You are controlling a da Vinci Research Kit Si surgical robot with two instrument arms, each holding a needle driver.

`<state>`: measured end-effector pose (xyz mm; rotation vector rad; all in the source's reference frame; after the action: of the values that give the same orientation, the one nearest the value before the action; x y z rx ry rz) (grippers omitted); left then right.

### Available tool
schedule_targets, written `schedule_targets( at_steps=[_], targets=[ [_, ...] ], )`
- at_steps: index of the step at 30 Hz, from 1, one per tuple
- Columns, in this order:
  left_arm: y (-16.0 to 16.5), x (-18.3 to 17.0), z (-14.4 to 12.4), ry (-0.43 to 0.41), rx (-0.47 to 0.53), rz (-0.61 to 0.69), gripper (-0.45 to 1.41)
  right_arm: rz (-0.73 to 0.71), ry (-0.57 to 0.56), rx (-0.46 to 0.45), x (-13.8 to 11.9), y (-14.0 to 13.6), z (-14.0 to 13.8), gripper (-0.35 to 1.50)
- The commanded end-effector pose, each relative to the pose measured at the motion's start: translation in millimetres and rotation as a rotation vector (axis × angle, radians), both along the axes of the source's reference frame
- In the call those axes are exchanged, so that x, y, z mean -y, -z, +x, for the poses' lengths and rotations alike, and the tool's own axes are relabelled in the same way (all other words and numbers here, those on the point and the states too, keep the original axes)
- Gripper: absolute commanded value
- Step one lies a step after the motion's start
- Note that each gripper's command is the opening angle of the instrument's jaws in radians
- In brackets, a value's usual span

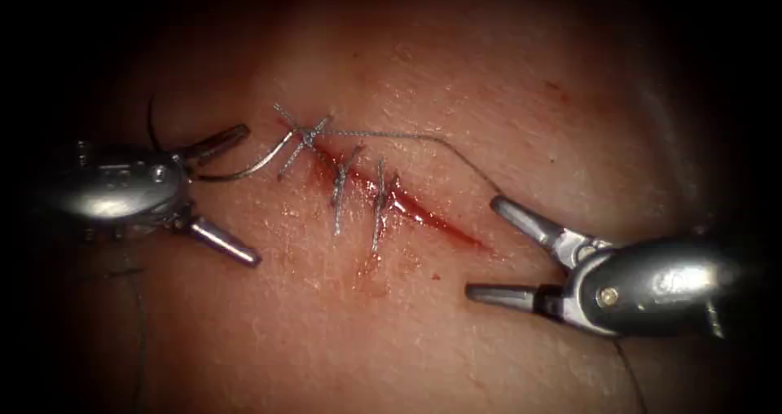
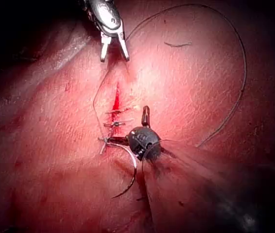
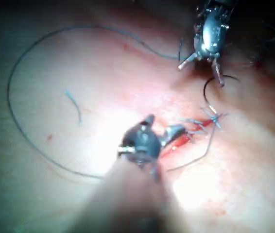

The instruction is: Wound Closure

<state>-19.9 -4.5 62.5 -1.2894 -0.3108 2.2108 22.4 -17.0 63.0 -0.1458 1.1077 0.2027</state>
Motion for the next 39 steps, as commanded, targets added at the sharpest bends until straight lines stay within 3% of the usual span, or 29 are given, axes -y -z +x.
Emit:
schedule_targets(
  at_steps=[1,6,10,16,21,24,28,34,39],
  targets=[
    [-0.4,0.1,-0.2,-0.011,0.000,-0.015,0.83,0.005,0.001,0.001,0.5,-0.3,0.2,0.94],
    [-0.2,-1.1,1.6,-0.048,-0.017,-0.020,0.96,0.006,0.001,0.002,0.6,-0.2,-0.5,0.96],
    [-0.7,-2.0,3.1,-0.149,-0.129,-0.015,0.95,0.005,0.000,0.004,0.4,-0.4,-0.7,0.98],
    [-3.2,-2.3,5.4,-0.416,-0.348,-0.050,0.88,0.003,0.001,0.004,0.7,-0.6,-0.9,0.98],
    [-4.3,-2.7,6.9,-0.561,-0.404,-0.114,0.81,0.001,-0.004,0.001,0.9,-0.5,-0.9,0.98],
    [-4.6,-2.9,7.1,-0.598,-0.417,-0.146,0.76,-0.001,-0.006,0.000,1.0,-0.4,-0.8,0.98],
    [-5.1,-3.0,6.6,-0.641,-0.416,-0.202,0.54,-0.004,-0.012,-0.003,1.3,-0.4,-0.4,0.98],
    [-5.8,-2.9,4.9,-0.658,-0.429,-0.237,0.37,-0.006,-0.013,-0.002,1.5,-0.5,-0.3,0.98],
    [-6.7,-3.4,4.6,-0.661,-0.446,-0.239,0.36,-0.002,-0.017,-0.005,1.6,-0.4,-0.2,0.98]
  ],
)
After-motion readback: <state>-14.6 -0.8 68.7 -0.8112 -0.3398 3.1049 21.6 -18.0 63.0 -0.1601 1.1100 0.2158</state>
